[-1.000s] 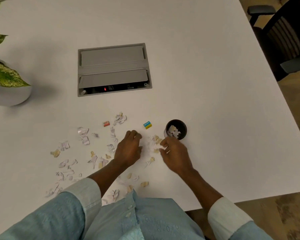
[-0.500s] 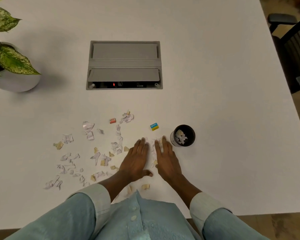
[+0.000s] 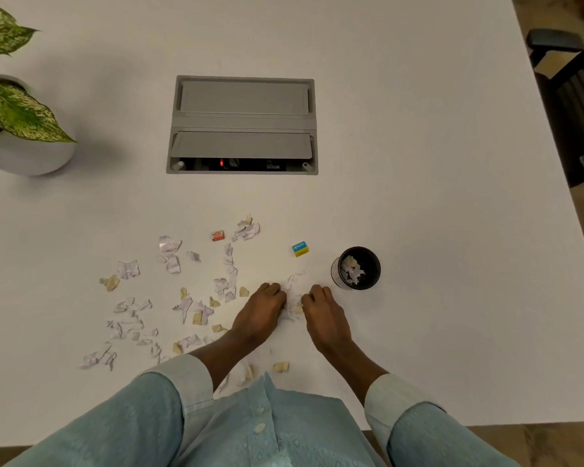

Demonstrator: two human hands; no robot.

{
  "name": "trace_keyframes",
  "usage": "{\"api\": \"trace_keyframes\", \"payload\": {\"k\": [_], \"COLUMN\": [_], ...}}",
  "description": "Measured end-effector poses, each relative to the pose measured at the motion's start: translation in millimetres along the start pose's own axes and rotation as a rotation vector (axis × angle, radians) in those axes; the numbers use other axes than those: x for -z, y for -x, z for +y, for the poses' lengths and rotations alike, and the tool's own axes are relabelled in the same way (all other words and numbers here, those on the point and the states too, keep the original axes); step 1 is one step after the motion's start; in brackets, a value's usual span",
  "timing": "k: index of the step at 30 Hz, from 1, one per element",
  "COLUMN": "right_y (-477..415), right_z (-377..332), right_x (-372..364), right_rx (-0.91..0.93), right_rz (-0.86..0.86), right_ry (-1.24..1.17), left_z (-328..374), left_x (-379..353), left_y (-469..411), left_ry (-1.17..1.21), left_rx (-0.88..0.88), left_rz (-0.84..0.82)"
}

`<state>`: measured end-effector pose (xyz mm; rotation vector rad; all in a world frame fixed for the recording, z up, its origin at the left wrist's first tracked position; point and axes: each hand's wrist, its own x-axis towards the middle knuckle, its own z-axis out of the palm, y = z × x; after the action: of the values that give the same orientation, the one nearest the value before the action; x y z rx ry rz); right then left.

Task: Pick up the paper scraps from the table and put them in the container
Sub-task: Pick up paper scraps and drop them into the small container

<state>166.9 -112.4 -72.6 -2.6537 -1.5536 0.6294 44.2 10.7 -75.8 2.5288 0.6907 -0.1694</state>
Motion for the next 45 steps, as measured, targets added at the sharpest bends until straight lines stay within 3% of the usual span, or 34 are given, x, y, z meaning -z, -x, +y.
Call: {"api": "trace_keyframes", "payload": {"k": [4,8,12,17,27,32,38,42,45], "right_y": [4.9,16.8,22.7,19.9,6.1,2.1,9.7,24.0,36.9], "right_z": [-2.9,-7.0,5.5,38.4,64.3,58.9,55.4,44.6,30.8], "right_x": [9.4,45.7,85.7,118.6,123.0,116.5,117.4,105.1,81.3], "right_rx": [-0.019,-0.102,-0.253,-0.457,-0.526,-0.470,-0.442,-0.301,-0.152], "right_rz": [0.103,0.342,0.507,0.636,0.555,0.542,0.583,0.589,0.463], "right_ry": [-0.136,-0.422,-0.575,-0.619,-0.537,-0.503,-0.463,-0.542,-0.647], "left_z": [4.6,28.4,69.8,106.4,132.4,135.8,119.1,72.8,36.2], "left_x": [4.8,24.3,61.4,82.9,69.9,71.5,77.9,62.4,51.4], "left_y": [1.3,-3.2,-21.2,-53.2,-91.0,-87.1,-71.8,-50.5,-26.0], "left_ry": [0.179,0.403,0.536,0.532,0.389,0.353,0.415,0.336,0.156], "left_rx": [0.116,0.220,0.179,0.088,0.092,-0.026,-0.003,0.108,0.152], "left_rz": [0.069,0.208,0.328,0.351,0.186,0.106,0.147,0.161,0.070]}}
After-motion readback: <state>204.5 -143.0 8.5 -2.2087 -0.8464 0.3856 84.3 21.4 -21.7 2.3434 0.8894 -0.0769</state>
